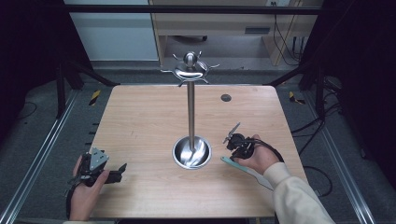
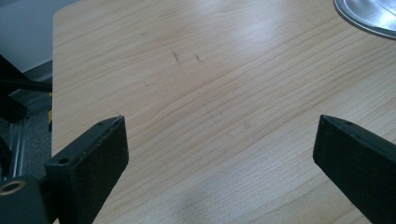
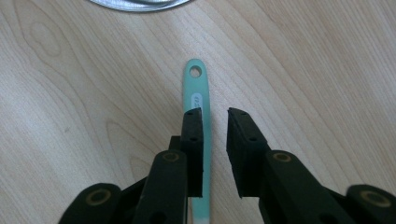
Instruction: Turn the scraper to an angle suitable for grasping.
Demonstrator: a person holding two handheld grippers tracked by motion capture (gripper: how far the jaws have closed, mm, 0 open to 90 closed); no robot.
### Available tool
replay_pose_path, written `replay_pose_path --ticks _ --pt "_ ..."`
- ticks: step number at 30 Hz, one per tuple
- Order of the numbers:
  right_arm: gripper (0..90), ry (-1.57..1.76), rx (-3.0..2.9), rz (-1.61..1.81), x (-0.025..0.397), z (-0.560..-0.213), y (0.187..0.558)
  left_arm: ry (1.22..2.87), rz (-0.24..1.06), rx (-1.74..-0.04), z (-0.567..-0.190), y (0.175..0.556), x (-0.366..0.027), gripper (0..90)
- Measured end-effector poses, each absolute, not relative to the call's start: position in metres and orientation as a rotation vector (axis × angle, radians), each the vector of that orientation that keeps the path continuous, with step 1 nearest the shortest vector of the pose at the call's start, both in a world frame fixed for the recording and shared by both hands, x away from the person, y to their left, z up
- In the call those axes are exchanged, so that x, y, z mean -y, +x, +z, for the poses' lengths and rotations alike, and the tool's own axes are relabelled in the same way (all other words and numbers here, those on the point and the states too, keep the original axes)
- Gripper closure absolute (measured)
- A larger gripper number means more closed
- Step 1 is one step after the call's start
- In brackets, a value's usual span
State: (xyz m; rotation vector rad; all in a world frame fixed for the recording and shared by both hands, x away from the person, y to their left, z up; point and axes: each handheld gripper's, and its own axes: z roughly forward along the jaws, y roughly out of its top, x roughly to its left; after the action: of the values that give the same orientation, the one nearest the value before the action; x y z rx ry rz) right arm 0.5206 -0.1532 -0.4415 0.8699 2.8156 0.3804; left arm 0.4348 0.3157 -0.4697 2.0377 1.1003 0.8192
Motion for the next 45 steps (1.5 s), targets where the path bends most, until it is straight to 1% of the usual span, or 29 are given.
replay_pose_path --ticks 3,11,16,27,42,45 --pt "71.5 0.869 -2.836 0.362 0.152 -0.444 0.524 2.042 0.818 -1.099 -0.47 0.435 -0.315 3.1" --pt "66.6 0.861 -2.885 0.321 0.148 -0.45 0.528 2.045 0.82 -1.096 -0.47 0.435 -0.316 3.1" --pt "65.5 0.854 -2.908 0.303 0.143 -0.453 0.53 2.046 0.82 -1.095 -0.47 0.435 -0.315 3.1" --pt "66.9 0.862 -2.927 0.271 0.14 -0.458 0.533 2.047 0.82 -1.094 -0.47 0.435 -0.315 3.1" --pt "73.3 0.854 -2.935 0.225 0.136 -0.464 0.534 2.049 0.821 -1.091 -0.469 0.435 -0.315 3.1" --pt "73.4 0.854 -2.932 0.22 0.136 -0.464 0.534 2.049 0.821 -1.091 -0.469 0.435 -0.315 3.1"
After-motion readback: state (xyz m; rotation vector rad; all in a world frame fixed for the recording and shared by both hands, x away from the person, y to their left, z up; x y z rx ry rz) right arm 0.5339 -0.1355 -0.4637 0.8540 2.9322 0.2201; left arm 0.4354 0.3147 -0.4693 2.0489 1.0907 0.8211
